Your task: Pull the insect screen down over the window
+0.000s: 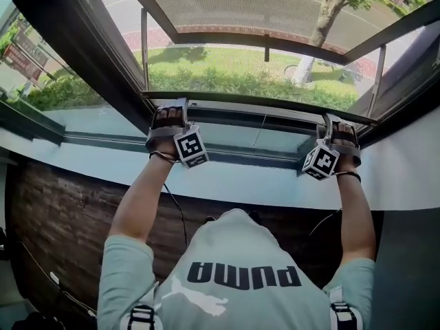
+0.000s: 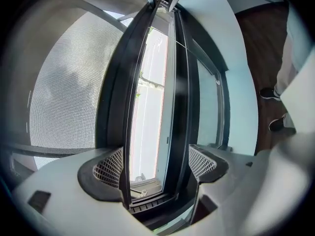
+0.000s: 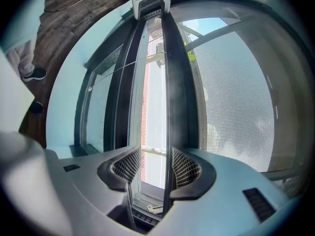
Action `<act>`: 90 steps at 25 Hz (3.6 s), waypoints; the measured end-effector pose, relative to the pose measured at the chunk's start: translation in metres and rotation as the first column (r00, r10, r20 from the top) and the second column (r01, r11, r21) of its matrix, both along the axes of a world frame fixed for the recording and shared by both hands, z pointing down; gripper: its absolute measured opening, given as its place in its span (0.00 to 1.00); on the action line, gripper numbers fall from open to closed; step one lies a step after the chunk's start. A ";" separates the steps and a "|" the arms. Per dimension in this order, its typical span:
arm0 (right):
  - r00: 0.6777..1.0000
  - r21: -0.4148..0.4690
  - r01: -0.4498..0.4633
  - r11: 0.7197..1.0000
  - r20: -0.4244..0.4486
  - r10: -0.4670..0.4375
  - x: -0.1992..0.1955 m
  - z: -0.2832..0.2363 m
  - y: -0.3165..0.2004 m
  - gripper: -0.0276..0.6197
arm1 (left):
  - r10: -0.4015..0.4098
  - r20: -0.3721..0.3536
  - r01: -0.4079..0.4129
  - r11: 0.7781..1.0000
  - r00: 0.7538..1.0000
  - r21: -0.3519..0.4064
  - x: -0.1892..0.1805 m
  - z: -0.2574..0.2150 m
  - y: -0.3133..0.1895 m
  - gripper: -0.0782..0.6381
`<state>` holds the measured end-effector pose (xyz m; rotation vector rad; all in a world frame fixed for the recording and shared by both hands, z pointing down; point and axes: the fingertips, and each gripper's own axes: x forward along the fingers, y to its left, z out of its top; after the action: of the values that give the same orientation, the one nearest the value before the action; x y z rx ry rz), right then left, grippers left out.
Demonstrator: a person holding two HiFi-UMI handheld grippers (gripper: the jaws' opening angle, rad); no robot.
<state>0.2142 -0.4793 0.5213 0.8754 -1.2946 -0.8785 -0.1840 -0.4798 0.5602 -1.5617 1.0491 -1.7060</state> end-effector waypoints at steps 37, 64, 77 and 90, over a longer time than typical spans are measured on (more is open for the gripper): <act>1.000 -0.228 -0.019 0.973 -0.003 0.019 -0.007 0.107 0.021 0.35 | -0.025 0.002 0.024 0.975 1.000 -0.222 -0.001 0.109 0.025 0.67; 0.999 0.076 -0.033 0.997 -0.037 0.036 -0.010 0.106 0.000 0.26 | -0.080 -0.029 0.081 0.996 0.996 0.046 0.001 0.103 0.002 0.48; 0.995 0.245 -0.102 0.964 0.020 0.100 -0.014 0.120 -0.003 0.36 | -0.093 0.021 0.089 0.983 0.995 0.163 -0.011 0.115 0.002 0.64; 0.999 0.076 -0.042 0.996 0.002 0.042 -0.017 0.103 -0.002 0.36 | -0.159 -0.041 0.160 0.987 0.986 0.028 0.000 0.096 0.002 0.63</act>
<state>0.1970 -0.4809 0.6244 0.9594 -1.2456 -0.8993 -0.1844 -0.4775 0.6559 -1.5326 1.2436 -1.7616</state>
